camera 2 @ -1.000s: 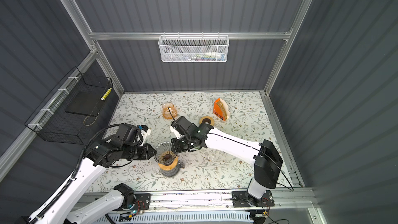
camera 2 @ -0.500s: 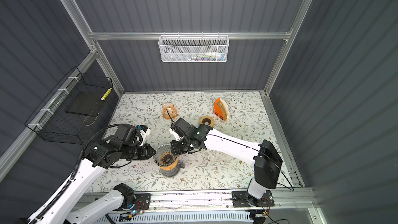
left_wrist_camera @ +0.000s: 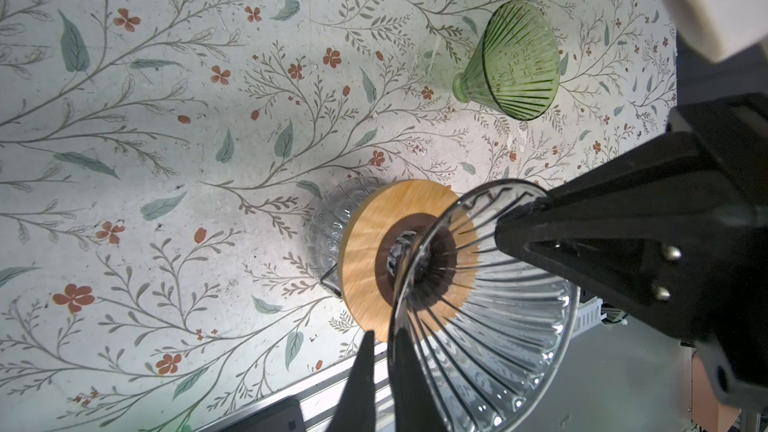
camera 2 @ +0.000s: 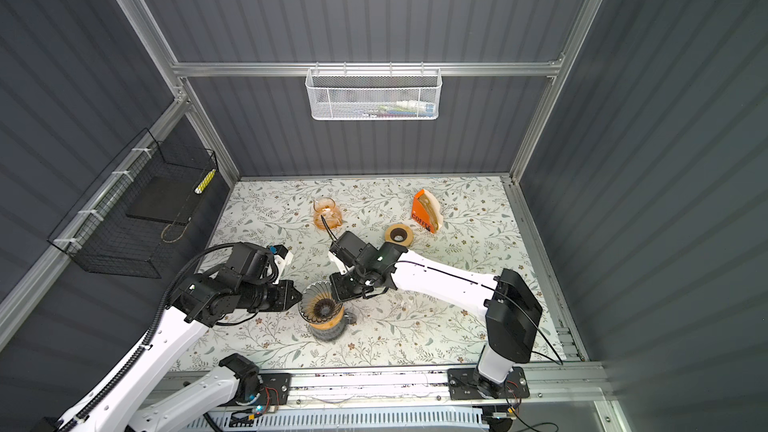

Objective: Place the coffee filter in the dripper

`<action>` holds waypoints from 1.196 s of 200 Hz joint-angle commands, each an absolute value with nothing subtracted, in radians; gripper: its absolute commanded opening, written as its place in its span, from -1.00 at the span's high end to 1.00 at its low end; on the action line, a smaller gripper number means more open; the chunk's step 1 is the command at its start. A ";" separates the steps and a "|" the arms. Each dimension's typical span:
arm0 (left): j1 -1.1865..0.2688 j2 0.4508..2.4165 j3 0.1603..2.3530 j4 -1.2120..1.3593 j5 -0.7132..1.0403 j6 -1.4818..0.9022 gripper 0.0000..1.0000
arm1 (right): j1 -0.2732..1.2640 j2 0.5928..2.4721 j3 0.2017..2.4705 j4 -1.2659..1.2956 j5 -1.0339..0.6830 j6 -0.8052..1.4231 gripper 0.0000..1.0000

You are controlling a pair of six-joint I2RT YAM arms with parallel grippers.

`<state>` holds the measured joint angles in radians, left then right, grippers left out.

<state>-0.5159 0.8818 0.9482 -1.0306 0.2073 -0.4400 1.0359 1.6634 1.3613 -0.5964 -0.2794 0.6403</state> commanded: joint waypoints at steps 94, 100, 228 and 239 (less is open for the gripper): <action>-0.512 0.888 0.894 -1.032 0.218 -0.453 0.86 | 1.045 1.692 1.347 -0.572 -0.244 0.637 1.00; -0.512 0.888 0.892 -1.032 0.219 -0.454 0.86 | 1.045 1.692 1.345 -0.574 -0.239 0.635 1.00; -0.512 0.897 0.845 -1.031 0.251 -0.487 0.89 | 1.062 1.734 1.324 -0.573 -0.205 0.625 1.00; -0.512 0.905 0.844 -1.034 0.257 -0.492 0.89 | 1.062 1.738 1.323 -0.572 -0.203 0.624 1.00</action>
<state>-0.5095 0.8612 0.9001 -0.9813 0.2329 -0.4709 1.0416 1.6730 1.3563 -0.5838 -0.2562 0.6487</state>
